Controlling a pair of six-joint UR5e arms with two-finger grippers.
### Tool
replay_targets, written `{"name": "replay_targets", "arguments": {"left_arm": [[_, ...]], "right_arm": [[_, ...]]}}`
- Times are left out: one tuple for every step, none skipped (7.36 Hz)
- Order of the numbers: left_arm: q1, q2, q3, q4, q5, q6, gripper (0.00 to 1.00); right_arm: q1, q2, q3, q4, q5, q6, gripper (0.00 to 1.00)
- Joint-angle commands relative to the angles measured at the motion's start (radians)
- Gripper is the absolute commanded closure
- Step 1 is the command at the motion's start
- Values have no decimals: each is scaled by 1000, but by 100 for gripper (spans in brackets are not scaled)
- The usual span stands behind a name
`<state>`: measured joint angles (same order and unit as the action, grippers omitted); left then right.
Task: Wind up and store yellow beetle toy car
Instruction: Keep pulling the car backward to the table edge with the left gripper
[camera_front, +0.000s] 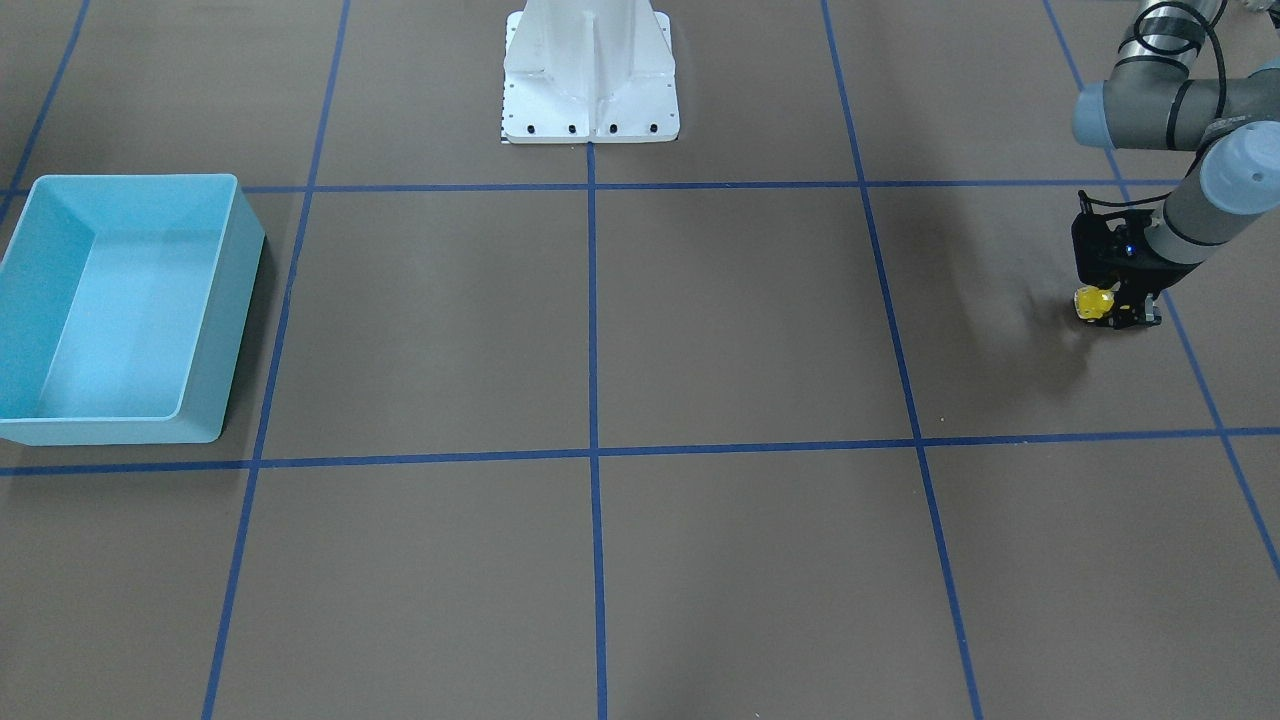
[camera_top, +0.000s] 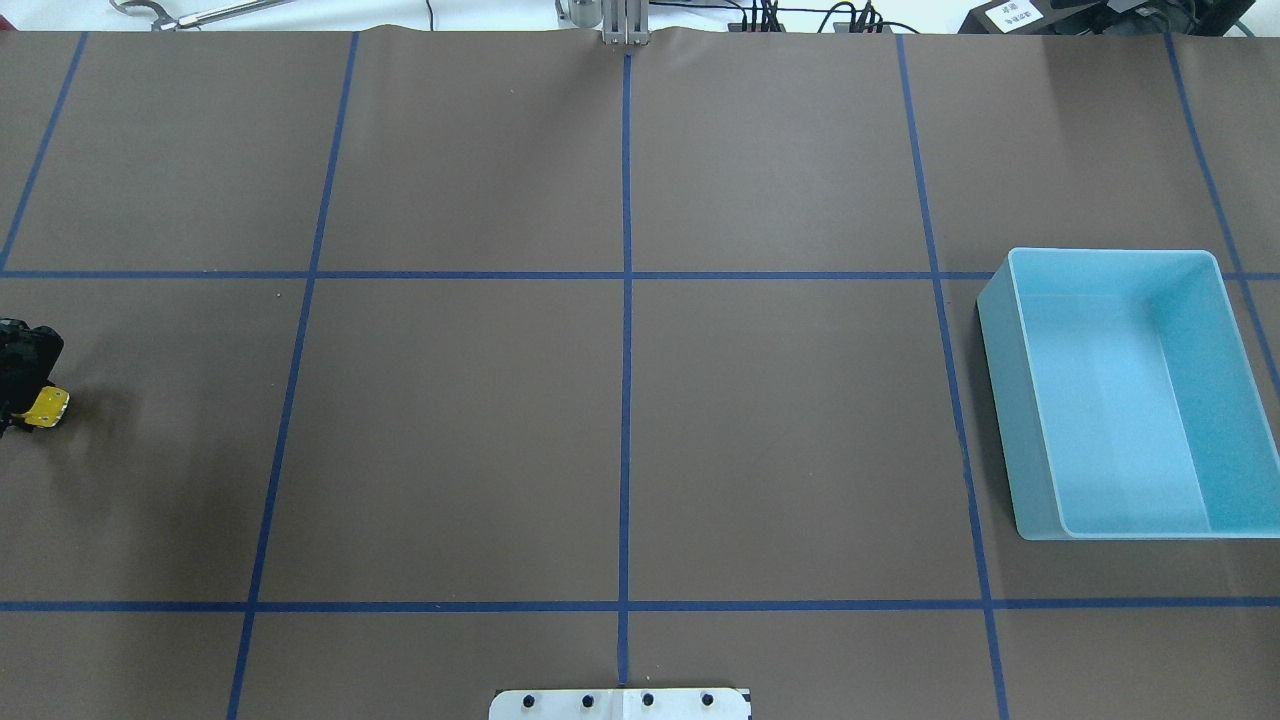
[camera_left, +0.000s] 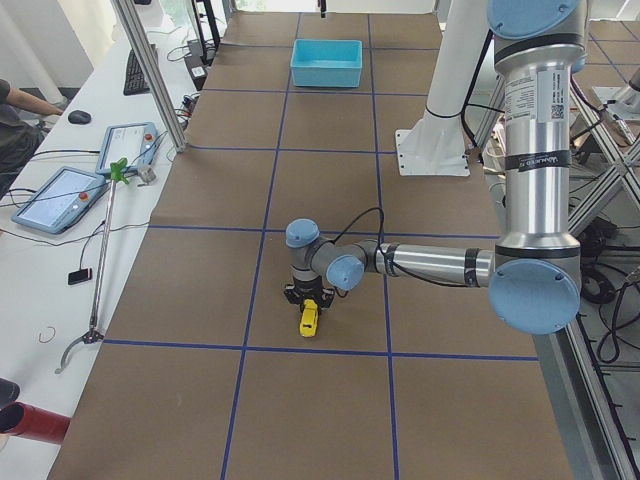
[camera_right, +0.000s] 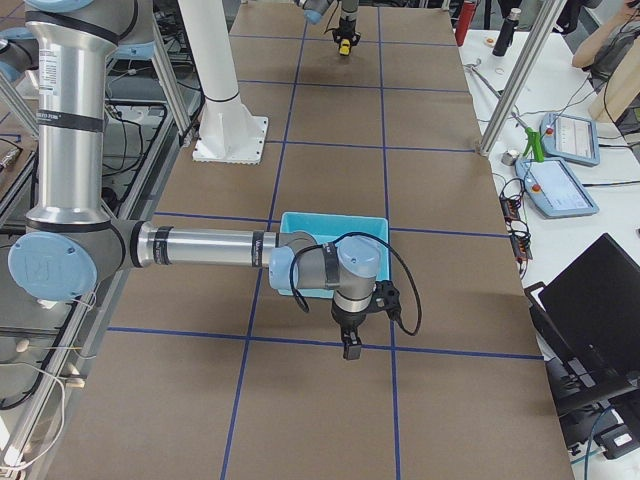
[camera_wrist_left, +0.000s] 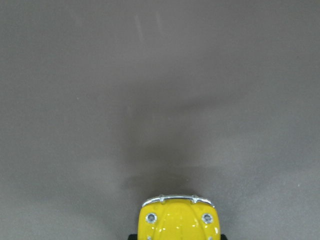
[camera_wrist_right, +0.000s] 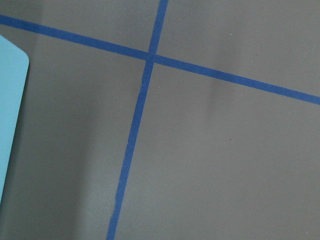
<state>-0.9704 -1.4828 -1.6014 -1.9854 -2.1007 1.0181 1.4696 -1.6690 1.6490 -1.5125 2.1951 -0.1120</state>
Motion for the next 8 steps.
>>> {"name": "replay_targets", "arguments": {"left_arm": [[-2, 1, 6, -7, -2, 4, 94], [-8, 9, 6, -16, -2, 4, 94], [-8, 13, 9, -16, -1, 4, 94], [-11, 15, 15, -26, -1, 11, 94], [-23, 15, 26, -29, -2, 39, 94], [-24, 15, 27, -30, -2, 37, 94], [-25, 15, 28, -30, -2, 39, 94], [-22, 15, 31, -35, -1, 57, 68]], "right_arm": [[0, 0, 0, 0, 0, 0, 0], [0, 0, -2, 0, 0, 0, 0], [0, 0, -2, 0, 0, 0, 0], [0, 0, -2, 0, 0, 0, 0], [0, 0, -2, 0, 0, 0, 0], [0, 0, -3, 0, 0, 0, 0], [0, 0, -3, 0, 0, 0, 0], [0, 0, -2, 0, 0, 0, 0]]}}
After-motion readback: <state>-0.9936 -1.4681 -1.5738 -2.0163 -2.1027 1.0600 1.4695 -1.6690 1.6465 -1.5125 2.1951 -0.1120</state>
